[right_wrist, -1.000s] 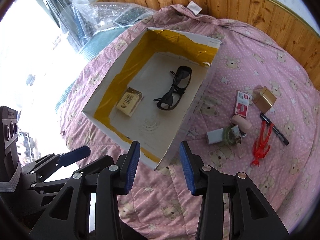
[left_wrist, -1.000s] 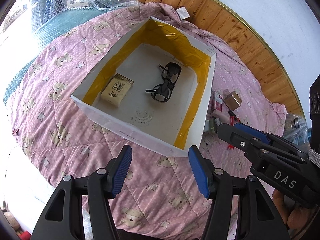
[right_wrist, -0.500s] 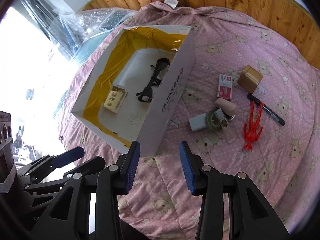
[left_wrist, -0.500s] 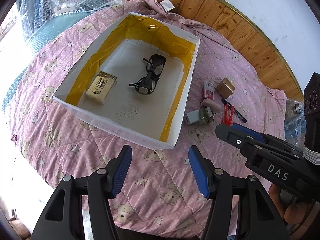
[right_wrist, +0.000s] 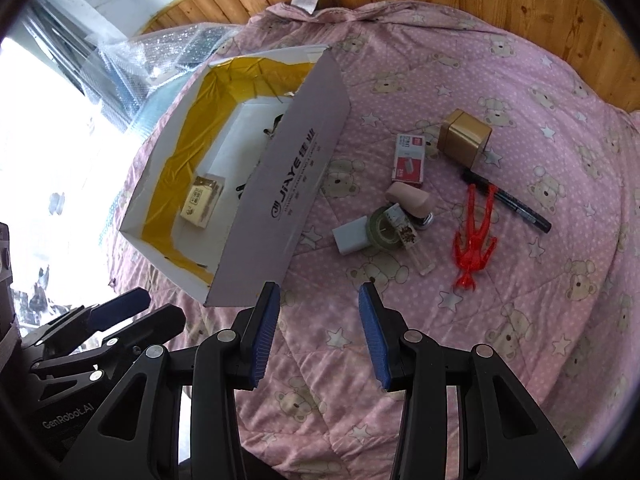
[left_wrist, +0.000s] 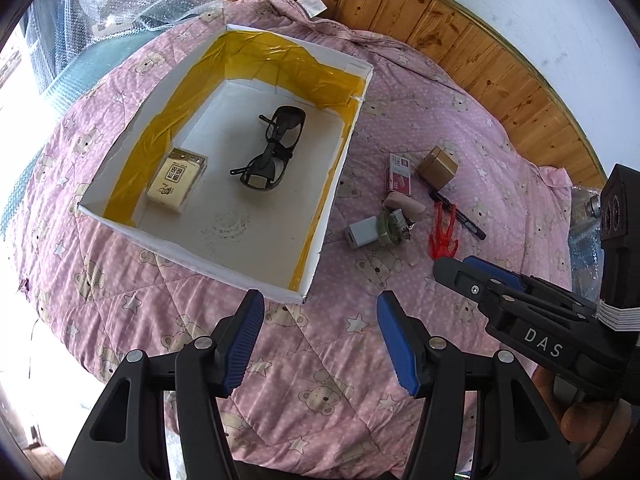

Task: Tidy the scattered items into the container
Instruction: 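Withdraw both grippers from the box back toward the scattered items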

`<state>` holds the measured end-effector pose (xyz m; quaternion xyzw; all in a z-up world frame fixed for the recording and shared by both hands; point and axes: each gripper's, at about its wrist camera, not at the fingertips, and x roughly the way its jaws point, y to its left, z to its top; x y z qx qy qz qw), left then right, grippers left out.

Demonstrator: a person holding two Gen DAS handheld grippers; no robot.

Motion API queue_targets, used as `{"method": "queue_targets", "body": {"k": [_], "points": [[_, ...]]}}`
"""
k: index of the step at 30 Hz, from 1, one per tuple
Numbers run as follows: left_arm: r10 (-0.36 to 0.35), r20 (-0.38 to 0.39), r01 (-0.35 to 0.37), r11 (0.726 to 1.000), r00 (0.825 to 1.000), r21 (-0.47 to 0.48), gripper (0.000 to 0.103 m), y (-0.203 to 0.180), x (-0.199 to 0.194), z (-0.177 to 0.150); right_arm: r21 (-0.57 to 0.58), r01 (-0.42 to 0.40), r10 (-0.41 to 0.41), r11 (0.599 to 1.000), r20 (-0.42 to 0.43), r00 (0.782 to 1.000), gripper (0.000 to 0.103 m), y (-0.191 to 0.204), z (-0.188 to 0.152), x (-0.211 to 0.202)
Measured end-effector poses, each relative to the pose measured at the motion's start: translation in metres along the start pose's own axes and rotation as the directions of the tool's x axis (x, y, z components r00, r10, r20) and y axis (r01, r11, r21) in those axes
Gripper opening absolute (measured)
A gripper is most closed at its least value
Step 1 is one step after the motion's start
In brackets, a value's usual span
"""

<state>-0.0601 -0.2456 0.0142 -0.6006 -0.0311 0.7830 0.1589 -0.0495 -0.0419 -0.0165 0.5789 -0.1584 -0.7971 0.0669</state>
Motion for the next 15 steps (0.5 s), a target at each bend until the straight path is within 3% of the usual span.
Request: {"method": "queue_targets", "body": {"k": [15], "points": [[-0.012,-0.045,0.017,0.995,0.999,0.102,0.06,-0.048,0.022,0.016,0.126,0.014,-0.013,0.992,-0.006,1.0,0.044,-0.06,-0.003,0.0]]}}
